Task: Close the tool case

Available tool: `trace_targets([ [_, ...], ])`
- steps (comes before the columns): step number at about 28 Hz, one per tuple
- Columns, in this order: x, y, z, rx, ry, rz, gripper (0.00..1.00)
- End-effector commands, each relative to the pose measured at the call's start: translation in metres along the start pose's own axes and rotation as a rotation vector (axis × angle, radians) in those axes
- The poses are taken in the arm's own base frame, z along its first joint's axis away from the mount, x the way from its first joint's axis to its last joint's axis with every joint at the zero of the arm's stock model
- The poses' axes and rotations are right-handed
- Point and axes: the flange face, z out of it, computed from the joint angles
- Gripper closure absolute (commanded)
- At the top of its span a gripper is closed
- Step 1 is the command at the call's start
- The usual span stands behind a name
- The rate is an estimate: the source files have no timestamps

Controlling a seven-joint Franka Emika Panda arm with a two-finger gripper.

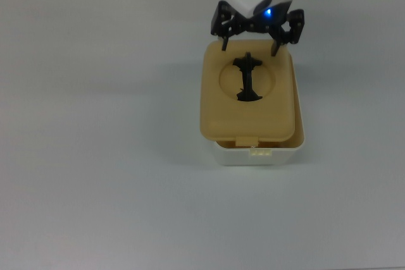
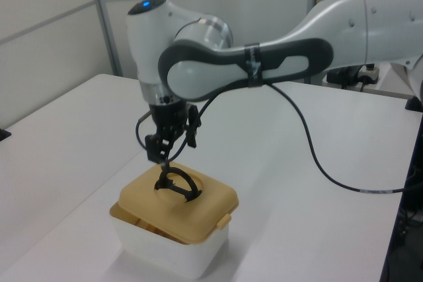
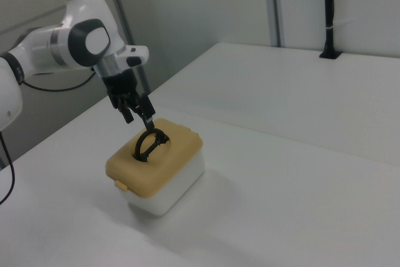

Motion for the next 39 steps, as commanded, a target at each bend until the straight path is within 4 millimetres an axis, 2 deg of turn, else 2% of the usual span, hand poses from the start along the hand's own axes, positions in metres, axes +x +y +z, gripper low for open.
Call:
trace_targets([
  [1,-0.012,0.026,-0.024,-0.018,-0.019,-0.001,0.0],
  [8,-0.02,0.064,-0.037,-0.037,-0.062,0.007,0.0],
  [13,-0.019,0.097,-0.042,-0.043,-0.075,0.034,0.0],
  [24,-0.02,0.171,-0.043,-0.006,-0.089,0.037,0.0],
  [34,-0.02,0.203,-0.043,-0.004,-0.088,0.057,0.0],
  [39,-0.019,0.209,-0.04,-0.002,-0.093,0.047,0.0],
])
